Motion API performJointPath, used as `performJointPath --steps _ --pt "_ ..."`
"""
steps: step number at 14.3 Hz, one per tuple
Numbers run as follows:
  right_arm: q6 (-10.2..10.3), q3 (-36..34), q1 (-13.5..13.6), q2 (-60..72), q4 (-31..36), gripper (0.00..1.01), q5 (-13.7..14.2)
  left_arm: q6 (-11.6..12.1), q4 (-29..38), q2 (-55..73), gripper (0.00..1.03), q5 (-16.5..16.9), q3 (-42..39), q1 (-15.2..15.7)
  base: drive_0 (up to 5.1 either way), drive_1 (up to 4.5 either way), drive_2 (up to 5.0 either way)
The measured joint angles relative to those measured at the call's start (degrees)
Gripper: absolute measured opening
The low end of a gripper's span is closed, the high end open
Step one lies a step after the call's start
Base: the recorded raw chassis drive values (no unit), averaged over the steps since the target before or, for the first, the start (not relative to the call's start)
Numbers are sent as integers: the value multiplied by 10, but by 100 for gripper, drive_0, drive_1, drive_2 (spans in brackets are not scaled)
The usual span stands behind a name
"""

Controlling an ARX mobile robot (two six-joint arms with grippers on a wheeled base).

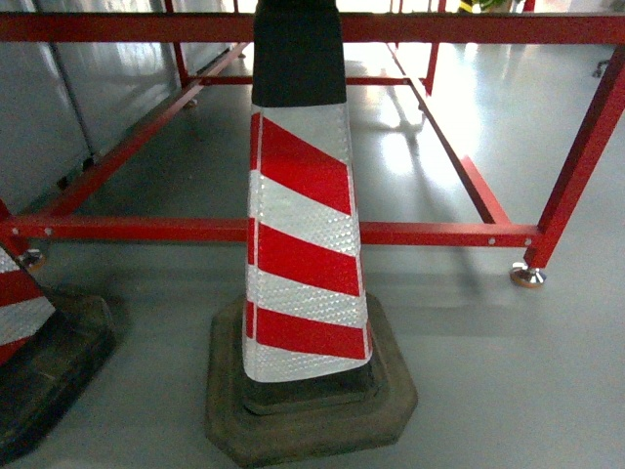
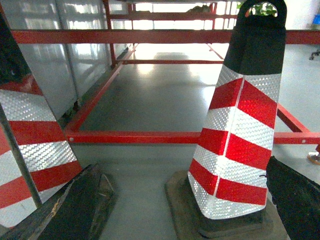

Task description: Pick blue part to blue bin on bottom shelf

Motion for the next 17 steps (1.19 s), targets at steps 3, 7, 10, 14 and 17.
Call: performJointPath --steps 3,7,10,14,17 --pt "0 0 0 0 -1 98 0 0 -2 0 98 0 0 0 0 0 0" --pt "0 0 0 0 0 98 3 0 0 0 98 0 0 0 0 0 0" --pt "0 0 0 0 0 98 1 1 0 0 98 1 0 0 0 0 0" --pt "1 0 0 0 0 98 2 2 0 0 98 1 0 0 0 0 0" --pt "1 0 0 0 0 98 3 6 0 0 98 1 0 0 0 0 0"
